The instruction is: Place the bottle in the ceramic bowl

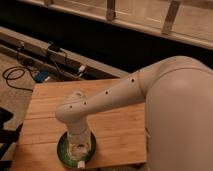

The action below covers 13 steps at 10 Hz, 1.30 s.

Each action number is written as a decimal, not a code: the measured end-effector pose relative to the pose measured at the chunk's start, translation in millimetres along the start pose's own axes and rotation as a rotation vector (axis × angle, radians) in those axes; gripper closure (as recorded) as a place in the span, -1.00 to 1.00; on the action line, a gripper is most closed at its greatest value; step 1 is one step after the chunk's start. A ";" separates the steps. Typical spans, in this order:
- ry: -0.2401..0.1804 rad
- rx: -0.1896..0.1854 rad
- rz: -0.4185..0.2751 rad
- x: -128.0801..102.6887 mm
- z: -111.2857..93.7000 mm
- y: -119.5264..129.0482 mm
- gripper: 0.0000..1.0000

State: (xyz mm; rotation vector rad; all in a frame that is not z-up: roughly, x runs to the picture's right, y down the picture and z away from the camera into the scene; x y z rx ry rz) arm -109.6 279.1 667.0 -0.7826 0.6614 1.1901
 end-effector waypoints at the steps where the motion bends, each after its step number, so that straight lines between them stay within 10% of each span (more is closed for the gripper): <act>1: 0.000 0.000 0.000 0.0 0.0 0.0 0.87; 8: 0.000 0.000 0.001 0.0 0.2 -0.3 -0.54; 13: 0.000 0.000 0.001 0.0 0.2 -0.3 -0.60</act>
